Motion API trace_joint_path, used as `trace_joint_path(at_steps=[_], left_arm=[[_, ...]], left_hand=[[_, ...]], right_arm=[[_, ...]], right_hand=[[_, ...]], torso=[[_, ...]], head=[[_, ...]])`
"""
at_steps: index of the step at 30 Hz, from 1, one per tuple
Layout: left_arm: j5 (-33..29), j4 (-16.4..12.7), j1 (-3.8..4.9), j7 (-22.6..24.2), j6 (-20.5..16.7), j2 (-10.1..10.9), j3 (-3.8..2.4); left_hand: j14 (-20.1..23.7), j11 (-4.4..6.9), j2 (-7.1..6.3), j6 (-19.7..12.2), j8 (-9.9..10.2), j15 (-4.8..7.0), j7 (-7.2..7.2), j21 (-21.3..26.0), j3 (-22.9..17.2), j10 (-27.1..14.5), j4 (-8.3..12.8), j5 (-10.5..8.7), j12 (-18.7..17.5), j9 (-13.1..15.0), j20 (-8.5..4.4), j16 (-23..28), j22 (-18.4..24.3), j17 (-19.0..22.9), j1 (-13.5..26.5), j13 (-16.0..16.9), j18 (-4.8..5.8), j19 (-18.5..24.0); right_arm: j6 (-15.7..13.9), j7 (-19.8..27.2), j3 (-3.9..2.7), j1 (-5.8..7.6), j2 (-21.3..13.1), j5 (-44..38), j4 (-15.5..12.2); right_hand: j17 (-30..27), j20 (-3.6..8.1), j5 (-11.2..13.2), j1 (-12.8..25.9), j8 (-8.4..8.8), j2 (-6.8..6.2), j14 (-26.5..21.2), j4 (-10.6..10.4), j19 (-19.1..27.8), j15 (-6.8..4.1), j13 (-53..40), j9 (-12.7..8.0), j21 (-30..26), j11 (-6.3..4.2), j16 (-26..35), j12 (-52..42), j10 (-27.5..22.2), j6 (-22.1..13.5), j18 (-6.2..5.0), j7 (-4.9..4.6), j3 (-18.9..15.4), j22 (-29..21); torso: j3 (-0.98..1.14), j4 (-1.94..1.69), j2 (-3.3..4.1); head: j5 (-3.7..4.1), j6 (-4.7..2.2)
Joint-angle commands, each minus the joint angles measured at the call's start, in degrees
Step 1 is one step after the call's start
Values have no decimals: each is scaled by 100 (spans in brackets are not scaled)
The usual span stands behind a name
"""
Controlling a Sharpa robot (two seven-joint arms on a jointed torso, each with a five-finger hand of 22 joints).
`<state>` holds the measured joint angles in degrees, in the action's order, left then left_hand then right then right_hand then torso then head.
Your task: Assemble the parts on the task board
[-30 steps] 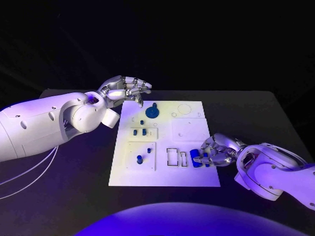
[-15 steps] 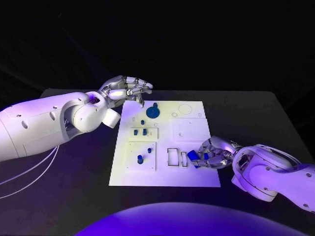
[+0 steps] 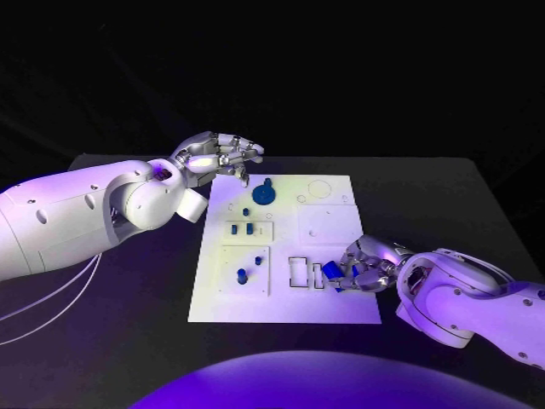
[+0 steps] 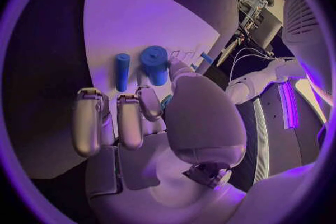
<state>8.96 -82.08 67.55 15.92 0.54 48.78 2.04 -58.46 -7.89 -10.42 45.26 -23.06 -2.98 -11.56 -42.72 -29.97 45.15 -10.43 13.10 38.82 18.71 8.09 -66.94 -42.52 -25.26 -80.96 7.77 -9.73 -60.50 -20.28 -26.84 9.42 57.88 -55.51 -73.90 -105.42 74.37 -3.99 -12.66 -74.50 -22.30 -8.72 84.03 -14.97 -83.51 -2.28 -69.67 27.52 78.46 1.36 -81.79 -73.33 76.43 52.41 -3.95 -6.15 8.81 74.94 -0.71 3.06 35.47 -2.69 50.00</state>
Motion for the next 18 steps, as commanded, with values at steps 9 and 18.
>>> trace_joint_path(at_steps=[9,18], left_arm=[[-7,2,0,19,128,-5,-2],[-7,6,0,21,129,-6,-2]], left_hand=[[12,1,1,-36,-33,-47,6,24,4,-19,-25,-21,-11,6,37,16,5,-7,45,6,-79,14],[15,12,26,-13,-66,-45,30,38,-8,-23,-28,-19,-6,16,40,16,15,-13,72,10,-82,14]], right_arm=[[-189,-52,38,-32,-69,825,-99],[-319,123,17,198,-147,1434,-271]], right_hand=[[183,86,-18,-272,-156,108,322,-30,-138,-93,-298,-100,223,-79,-111,-223,273,281,151,113,650,880],[307,108,-13,-182,-196,98,351,-82,-191,-116,-410,-122,318,-105,-181,-307,365,343,175,144,784,950]], torso=[[-1,8,-3],[-9,8,-6]], head=[[19,0],[49,0]])
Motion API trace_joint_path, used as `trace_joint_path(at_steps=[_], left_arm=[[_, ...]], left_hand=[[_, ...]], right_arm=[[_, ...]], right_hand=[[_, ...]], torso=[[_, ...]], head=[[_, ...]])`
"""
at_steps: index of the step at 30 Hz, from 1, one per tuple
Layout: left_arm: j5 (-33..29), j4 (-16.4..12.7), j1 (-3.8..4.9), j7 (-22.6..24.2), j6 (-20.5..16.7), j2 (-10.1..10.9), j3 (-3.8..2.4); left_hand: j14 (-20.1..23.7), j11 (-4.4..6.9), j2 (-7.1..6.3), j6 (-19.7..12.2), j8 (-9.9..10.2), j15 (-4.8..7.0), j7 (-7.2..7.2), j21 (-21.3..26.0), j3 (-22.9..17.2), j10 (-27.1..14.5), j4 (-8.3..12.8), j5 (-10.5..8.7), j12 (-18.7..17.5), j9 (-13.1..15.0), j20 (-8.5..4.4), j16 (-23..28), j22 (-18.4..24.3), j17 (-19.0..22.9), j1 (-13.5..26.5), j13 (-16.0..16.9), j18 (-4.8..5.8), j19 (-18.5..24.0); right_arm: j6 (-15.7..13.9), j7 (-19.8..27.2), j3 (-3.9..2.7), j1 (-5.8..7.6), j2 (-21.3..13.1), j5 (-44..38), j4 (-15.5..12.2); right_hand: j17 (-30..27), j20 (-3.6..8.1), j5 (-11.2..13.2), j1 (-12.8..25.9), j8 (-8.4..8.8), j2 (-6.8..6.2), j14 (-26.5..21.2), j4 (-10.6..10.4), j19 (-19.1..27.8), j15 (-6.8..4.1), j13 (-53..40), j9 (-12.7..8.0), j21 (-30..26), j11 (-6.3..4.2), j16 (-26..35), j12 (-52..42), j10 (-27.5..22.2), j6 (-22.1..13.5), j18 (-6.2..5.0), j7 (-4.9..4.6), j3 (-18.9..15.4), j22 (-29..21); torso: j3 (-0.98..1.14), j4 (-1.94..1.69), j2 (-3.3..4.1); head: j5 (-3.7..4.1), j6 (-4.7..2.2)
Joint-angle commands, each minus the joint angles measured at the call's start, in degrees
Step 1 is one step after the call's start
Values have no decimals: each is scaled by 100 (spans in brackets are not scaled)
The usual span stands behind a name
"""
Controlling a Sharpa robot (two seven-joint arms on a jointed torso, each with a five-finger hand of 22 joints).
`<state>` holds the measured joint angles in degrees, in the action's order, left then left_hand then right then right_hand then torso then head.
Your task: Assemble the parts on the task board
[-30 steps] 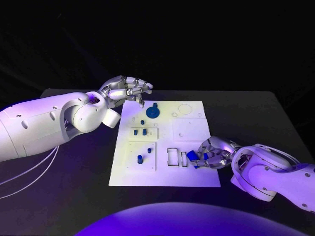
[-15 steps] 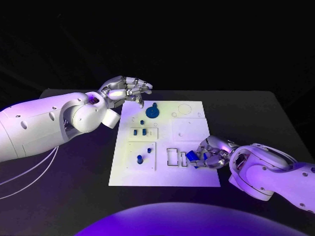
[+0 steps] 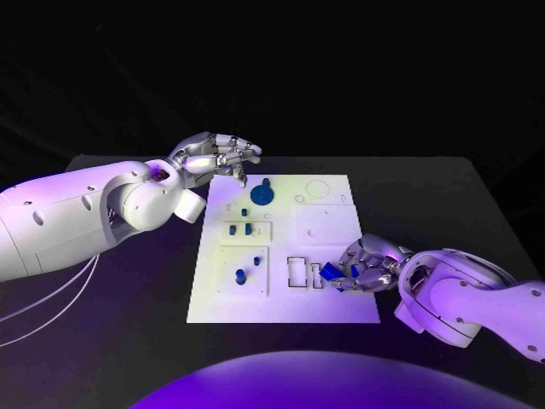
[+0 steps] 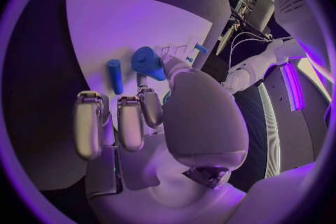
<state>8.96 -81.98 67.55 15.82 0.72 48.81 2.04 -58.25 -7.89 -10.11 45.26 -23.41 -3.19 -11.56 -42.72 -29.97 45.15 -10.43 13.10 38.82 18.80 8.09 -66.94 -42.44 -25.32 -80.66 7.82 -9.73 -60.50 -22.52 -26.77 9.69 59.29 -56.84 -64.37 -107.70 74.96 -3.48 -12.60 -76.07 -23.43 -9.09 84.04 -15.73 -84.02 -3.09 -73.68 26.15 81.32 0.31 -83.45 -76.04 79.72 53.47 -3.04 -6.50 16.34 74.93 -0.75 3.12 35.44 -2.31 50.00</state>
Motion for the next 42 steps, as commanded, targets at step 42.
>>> trace_joint_path(at_steps=[42], left_arm=[[-6,-30,0,-51,175,-16,-2]], left_hand=[[-7,12,-22,-52,-25,-19,20,47,-8,-35,-17,-18,-6,1,37,14,14,-12,60,7,-84,9]], right_arm=[[17,-240,-20,36,974,198,459]], right_hand=[[297,102,-6,952,-302,151,352,-74,-151,-82,-146,-30,53,-59,-38,-62,154,401,89,253,261,997]], torso=[[7,-6,9]], head=[[-38,0]])
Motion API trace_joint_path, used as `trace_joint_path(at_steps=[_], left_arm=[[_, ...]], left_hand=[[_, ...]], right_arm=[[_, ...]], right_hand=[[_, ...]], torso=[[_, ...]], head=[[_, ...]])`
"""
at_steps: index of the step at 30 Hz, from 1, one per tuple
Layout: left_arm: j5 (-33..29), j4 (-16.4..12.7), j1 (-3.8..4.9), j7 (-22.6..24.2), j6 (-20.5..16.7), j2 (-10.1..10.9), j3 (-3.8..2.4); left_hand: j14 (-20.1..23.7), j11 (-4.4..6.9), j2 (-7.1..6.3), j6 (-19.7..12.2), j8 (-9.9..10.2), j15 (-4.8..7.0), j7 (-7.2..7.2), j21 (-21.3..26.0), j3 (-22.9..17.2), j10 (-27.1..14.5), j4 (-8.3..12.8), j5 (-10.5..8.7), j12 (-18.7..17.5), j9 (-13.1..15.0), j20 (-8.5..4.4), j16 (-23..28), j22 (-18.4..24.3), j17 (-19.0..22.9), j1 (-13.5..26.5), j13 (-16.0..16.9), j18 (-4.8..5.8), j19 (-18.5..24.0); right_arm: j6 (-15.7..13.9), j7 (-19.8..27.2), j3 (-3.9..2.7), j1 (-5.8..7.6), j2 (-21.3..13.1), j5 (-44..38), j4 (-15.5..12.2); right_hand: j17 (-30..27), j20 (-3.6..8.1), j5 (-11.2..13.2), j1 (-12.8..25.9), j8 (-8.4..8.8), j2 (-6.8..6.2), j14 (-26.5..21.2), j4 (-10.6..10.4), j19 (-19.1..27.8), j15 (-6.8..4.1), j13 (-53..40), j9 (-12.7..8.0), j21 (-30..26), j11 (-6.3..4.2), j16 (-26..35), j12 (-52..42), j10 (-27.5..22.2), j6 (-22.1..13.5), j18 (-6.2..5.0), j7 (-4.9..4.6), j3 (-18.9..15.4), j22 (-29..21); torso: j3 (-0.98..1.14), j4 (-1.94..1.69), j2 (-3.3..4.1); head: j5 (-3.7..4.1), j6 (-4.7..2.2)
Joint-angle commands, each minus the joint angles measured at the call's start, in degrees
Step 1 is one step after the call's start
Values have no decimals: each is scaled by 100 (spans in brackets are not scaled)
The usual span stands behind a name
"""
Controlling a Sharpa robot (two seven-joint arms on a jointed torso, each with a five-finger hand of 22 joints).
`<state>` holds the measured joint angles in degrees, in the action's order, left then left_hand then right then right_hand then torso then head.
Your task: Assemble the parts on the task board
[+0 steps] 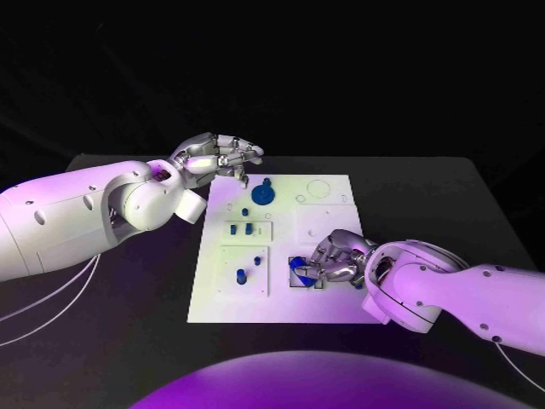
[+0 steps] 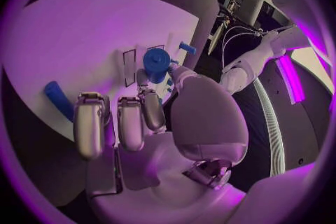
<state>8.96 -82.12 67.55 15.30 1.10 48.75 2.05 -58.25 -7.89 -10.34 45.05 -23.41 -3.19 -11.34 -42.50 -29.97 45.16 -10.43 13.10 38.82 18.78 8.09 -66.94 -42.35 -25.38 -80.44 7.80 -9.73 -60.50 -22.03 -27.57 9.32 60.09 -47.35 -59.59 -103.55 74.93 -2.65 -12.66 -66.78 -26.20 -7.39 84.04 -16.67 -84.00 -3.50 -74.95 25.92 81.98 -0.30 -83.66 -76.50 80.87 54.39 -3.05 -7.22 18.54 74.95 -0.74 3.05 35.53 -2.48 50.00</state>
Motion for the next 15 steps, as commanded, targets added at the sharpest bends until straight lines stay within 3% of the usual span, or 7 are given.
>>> trace_joint_path(at_steps=[1,7,15], left_arm=[[-6,-17,0,-1,142,-10,-3],[-4,-20,0,-10,152,-2,-3],[-3,-23,0,-14,162,-1,-3]], left_hand=[[-7,12,1,-31,-25,-19,-1,26,-8,-35,-17,-18,-6,3,37,14,6,-6,37,9,-85,8],[-7,9,1,-44,-22,-21,-6,28,-11,-40,-14,-17,-6,1,37,14,8,-7,42,9,-84,7],[-7,9,1,-44,-22,-21,-6,28,-11,-40,-14,-17,-6,1,37,14,8,-7,42,9,-84,7]], right_arm=[[-50,-163,17,-51,38,-306,54],[-121,-163,17,-71,77,-401,81],[-45,-175,17,-76,104,-469,78]], right_hand=[[300,19,-1,22,-24,-18,352,21,-153,-41,-18,-7,-13,2,-16,-16,38,308,89,325,41,995],[299,21,-1,36,-29,-17,351,20,-150,-43,-25,-8,-18,1,-15,-20,42,306,88,324,48,993],[296,23,8,364,-79,-34,350,2,-148,-40,-35,-22,-28,7,-8,3,44,288,87,316,49,995]], torso=[[7,2,0],[8,8,2],[6,5,-2]], head=[[-23,0],[-32,0],[-20,0]])
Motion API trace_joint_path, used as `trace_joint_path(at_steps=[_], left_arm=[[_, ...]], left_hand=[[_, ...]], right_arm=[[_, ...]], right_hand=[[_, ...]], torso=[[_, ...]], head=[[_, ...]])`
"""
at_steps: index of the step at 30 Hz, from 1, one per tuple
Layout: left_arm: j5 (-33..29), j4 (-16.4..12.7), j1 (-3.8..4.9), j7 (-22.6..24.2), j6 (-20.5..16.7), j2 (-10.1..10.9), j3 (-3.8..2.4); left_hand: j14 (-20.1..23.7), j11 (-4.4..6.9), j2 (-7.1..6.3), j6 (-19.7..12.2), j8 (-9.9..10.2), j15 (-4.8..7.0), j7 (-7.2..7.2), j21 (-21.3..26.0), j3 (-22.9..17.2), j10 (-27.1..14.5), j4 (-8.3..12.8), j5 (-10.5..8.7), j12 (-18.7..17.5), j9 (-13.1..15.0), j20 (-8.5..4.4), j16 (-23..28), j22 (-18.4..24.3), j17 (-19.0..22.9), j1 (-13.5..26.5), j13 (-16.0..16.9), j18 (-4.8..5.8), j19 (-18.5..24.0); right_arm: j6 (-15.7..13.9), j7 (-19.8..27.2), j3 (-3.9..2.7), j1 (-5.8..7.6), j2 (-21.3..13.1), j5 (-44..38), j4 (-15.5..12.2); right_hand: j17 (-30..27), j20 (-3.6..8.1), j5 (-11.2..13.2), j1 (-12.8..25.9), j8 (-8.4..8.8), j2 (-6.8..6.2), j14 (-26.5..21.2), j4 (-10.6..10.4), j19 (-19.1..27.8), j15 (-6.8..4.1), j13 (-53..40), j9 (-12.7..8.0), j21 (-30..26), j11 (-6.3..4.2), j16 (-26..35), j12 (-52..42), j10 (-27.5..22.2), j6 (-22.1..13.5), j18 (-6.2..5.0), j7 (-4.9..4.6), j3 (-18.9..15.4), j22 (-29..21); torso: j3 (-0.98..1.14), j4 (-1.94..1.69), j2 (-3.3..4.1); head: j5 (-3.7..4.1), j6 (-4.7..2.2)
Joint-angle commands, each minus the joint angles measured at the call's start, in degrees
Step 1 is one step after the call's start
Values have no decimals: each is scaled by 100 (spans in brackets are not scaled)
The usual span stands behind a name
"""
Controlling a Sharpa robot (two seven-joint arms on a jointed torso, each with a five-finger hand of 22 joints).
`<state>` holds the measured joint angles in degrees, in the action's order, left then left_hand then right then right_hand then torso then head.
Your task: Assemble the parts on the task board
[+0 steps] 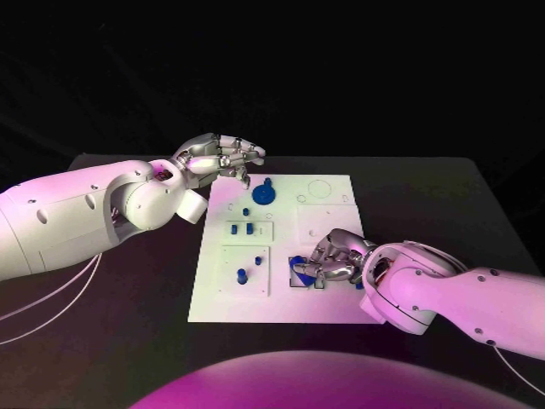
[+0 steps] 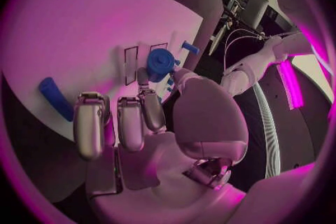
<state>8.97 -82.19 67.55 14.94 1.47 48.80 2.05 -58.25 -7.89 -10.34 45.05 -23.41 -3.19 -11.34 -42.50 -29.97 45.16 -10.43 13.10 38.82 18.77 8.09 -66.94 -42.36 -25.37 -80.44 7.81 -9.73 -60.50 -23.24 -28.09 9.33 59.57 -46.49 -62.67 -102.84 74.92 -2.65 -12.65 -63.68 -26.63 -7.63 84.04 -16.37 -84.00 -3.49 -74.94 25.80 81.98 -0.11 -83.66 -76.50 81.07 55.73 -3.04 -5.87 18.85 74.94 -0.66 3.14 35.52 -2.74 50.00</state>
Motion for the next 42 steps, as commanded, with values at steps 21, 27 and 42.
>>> trace_joint_path(at_steps=[21,27,42], left_arm=[[-2,12,0,11,129,11,-3],[-2,20,0,7,136,15,-3],[-1,23,0,0,139,11,-2]], left_hand=[[-7,4,1,-60,-22,-24,-11,33,-15,-45,-10,-18,-5,-1,39,13,12,-11,52,11,-83,3],[-7,4,1,-60,-22,-24,-11,33,-15,-45,-10,-18,-5,-1,39,13,12,-11,52,11,-83,3],[-7,4,1,-60,-22,-24,-11,33,-15,-45,-10,-18,-5,-1,39,13,12,-11,52,11,-83,3]], right_arm=[[200,33,15,-25,-217,-359,-272],[68,410,16,-25,-400,-261,-450],[346,684,19,-53,-578,-226,-549]], right_hand=[[264,31,35,1339,-229,-91,343,-42,-118,-50,-45,-38,-110,-22,28,105,7,75,71,199,-587,978],[359,38,24,974,-294,64,366,10,-166,-58,-142,-42,-25,-33,-23,34,67,62,93,211,-577,1037],[381,55,-4,-202,-355,-85,367,503,-181,-80,-270,-126,-8,-62,-29,-32,131,61,99,240,-103,1072]], torso=[[-4,1,-2],[-4,5,-3],[-6,-6,-1]], head=[[-2,0],[4,0],[17,0]])
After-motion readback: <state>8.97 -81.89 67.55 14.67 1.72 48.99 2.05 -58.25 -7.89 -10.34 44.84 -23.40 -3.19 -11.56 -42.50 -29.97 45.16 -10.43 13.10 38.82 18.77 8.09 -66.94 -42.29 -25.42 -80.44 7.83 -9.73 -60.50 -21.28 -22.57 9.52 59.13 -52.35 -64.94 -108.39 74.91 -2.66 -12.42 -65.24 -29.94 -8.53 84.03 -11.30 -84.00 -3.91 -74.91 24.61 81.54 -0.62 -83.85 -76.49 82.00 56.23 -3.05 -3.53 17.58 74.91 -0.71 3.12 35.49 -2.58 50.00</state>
